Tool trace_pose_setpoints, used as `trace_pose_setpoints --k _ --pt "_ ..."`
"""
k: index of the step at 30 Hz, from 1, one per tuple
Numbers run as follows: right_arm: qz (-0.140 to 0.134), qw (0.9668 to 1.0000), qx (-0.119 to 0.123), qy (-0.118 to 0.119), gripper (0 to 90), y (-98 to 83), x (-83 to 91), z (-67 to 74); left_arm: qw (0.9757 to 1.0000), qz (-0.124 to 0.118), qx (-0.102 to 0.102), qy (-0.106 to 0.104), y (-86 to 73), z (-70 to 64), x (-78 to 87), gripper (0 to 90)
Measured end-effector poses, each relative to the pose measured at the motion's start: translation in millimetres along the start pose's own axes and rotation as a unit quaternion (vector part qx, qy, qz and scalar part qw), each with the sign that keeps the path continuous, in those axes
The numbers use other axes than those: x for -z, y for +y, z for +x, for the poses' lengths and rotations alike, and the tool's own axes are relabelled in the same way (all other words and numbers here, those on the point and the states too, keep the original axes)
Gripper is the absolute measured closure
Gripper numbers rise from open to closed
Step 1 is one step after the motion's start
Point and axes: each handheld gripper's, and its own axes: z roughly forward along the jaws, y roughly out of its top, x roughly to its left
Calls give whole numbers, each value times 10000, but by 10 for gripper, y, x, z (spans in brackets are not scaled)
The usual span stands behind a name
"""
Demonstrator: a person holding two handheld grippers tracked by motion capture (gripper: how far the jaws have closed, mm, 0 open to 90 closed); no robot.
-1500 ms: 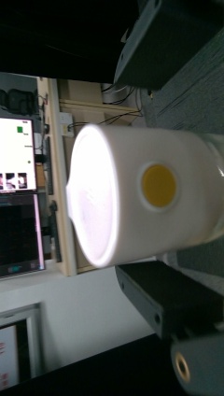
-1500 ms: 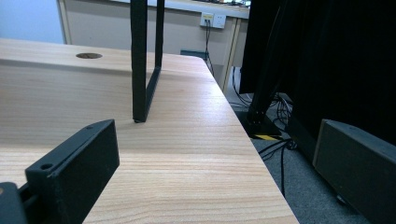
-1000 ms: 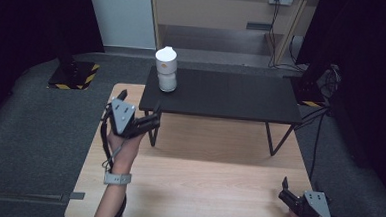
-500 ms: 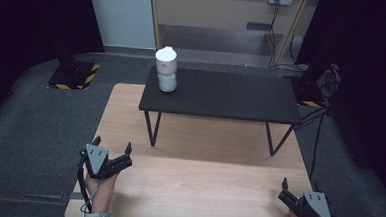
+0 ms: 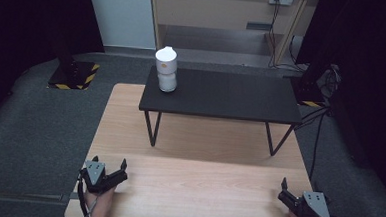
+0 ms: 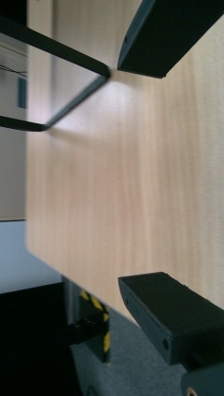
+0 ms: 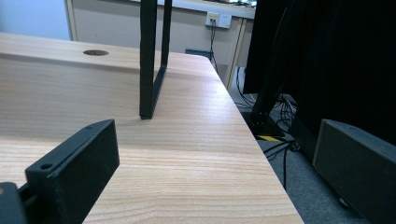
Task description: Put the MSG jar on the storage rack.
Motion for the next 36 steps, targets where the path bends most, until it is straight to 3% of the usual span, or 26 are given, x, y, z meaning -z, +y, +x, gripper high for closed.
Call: trace_pose_setpoints --k 2,4,10,16,24,36 --pt "-2 10000 16 -1 7 -1 0 2 9999 -133 -32 17 -35 -6 11 0" --pt "6 10000 45 3 6 1 -2 6 10000 -21 8 27 -16 -12 10 1" --pt "-20 10000 46 -13 7 -9 3 8 9999 -10 135 9 -19 12 12 1" --pt "-30 10000 70 -3 7 -13 6 12 10000 42 14 -54 -6 -2 3 1" --pt "-6 10000 81 5 6 -5 4 12 9999 -12 162 41 -24 0 14 0" --pt "3 10000 77 3 7 -2 5 15 9999 24 112 13 -15 0 10 1"
